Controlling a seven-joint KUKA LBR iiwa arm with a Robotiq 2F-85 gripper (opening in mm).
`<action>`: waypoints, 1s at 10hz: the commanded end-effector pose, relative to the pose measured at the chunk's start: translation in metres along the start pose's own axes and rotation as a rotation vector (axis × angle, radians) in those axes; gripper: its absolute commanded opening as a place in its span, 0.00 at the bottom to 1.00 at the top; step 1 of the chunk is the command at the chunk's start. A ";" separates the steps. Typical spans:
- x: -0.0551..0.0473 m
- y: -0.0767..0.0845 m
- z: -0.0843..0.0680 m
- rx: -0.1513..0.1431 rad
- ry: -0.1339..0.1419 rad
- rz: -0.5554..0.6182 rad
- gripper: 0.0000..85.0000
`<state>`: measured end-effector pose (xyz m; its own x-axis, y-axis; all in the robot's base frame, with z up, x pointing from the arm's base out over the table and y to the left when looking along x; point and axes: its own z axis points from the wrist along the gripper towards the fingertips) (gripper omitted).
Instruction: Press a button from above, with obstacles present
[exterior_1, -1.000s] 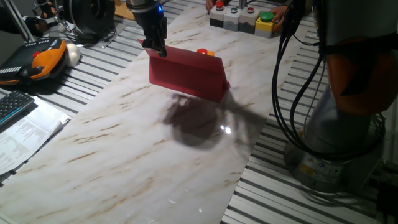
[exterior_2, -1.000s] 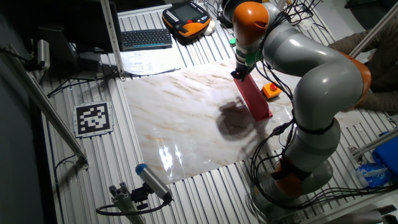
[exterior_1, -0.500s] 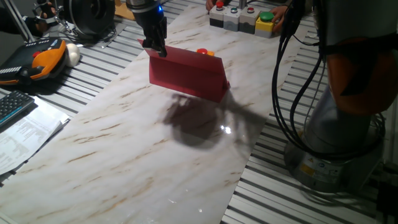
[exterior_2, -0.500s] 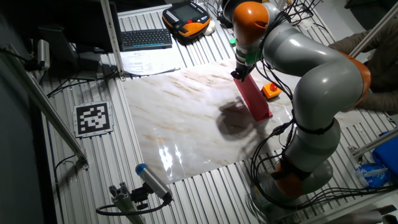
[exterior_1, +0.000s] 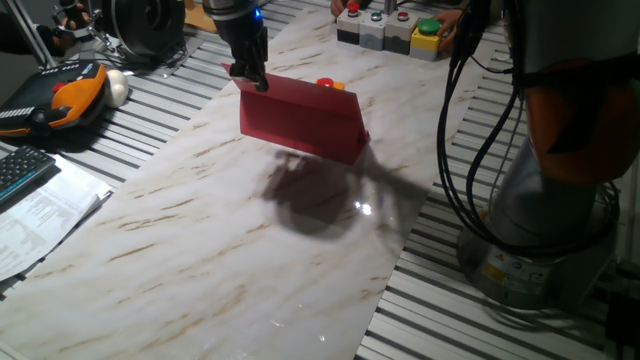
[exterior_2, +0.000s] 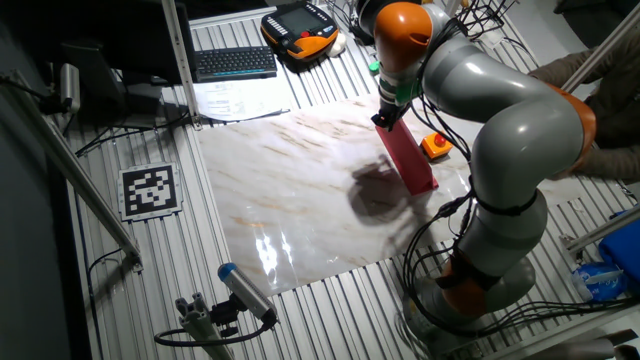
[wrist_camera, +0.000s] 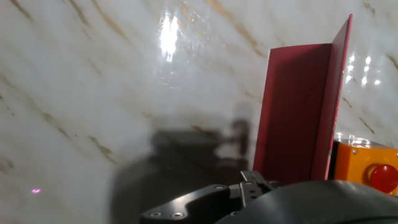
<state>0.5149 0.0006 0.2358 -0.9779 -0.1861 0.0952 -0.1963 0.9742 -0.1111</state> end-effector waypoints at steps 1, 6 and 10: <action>0.000 0.000 0.000 0.001 0.000 0.001 0.00; 0.000 0.000 0.000 0.036 -0.106 0.140 0.00; 0.000 0.000 0.000 0.070 -0.100 0.274 0.00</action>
<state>0.5148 0.0009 0.2359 -0.9977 0.0520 -0.0427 0.0589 0.9815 -0.1824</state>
